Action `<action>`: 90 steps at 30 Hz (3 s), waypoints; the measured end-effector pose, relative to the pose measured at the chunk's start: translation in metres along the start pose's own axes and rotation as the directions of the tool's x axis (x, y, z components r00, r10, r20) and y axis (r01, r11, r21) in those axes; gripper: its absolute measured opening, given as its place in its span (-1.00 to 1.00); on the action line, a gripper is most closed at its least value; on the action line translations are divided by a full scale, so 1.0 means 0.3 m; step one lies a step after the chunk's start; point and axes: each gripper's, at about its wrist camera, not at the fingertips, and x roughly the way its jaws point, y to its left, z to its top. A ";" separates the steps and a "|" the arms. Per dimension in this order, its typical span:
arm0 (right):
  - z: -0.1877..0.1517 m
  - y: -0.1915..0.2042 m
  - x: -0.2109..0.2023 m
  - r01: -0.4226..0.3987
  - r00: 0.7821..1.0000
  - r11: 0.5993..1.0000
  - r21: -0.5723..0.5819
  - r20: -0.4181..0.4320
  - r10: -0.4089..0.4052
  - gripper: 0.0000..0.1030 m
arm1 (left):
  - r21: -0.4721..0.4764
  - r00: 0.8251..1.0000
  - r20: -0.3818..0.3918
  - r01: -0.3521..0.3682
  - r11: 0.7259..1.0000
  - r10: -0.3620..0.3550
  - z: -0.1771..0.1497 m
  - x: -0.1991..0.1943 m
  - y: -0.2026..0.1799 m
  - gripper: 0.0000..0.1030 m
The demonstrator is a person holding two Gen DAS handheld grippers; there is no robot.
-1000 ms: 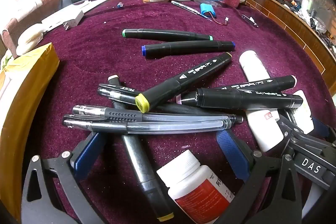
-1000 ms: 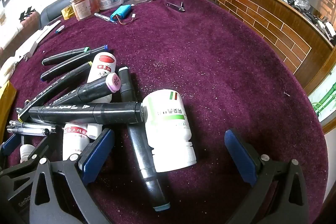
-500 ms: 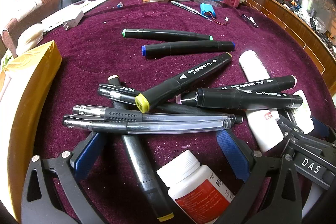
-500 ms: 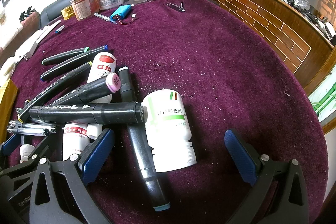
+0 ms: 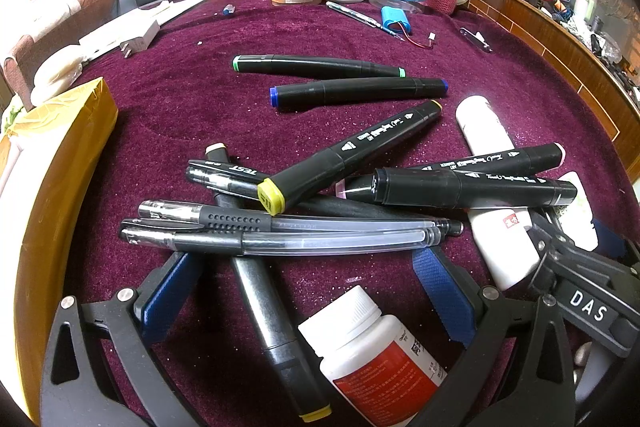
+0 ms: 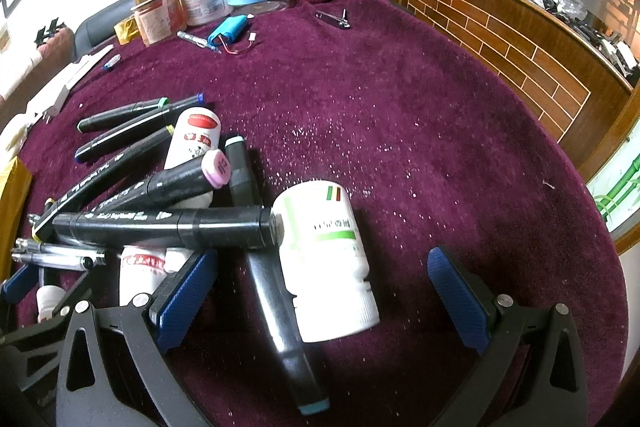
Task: Organize rigid objects
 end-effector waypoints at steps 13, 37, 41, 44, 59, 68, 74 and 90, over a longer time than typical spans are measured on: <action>0.004 -0.004 0.006 -0.020 0.998 1.000 -0.016 -0.059 0.019 0.98 | 0.068 0.997 -0.067 0.050 0.996 -0.045 -0.050 -0.057 0.008 1.00; -0.004 -0.168 -0.338 -0.059 0.963 0.981 0.183 0.269 0.008 0.91 | 0.116 0.995 -0.072 0.079 0.990 -0.070 -0.075 -0.067 0.013 1.00; -0.046 -0.196 -0.330 -0.033 0.964 0.984 0.177 0.267 -0.015 0.89 | 0.146 0.977 -0.150 0.171 0.974 -0.149 -0.058 -0.077 0.040 0.96; -0.027 -0.165 -0.301 -0.018 0.959 0.991 0.134 0.282 -0.020 0.89 | 0.069 0.953 -0.086 0.298 0.952 -0.292 -0.037 -0.155 0.141 0.96; -0.040 -0.298 -0.133 -0.272 0.941 0.916 0.294 0.278 0.190 0.89 | 0.305 0.945 -0.024 0.319 0.898 -0.327 0.113 -0.161 -0.066 0.96; -0.031 -0.309 -0.097 -0.325 0.936 0.893 0.311 0.243 0.256 0.89 | 0.350 0.865 -0.241 0.501 0.792 -0.441 0.112 -0.094 -0.178 -0.03; -0.028 -0.302 -0.076 -0.341 0.934 0.889 0.306 0.215 0.284 0.89 | 0.256 0.831 -0.218 0.554 0.792 -0.511 0.071 -0.197 -0.083 -0.02; -0.028 -0.307 -0.058 -0.330 0.941 0.884 0.330 0.193 0.279 0.89 | 0.092 0.922 -0.132 0.376 0.922 -0.363 -0.038 -0.170 0.054 0.07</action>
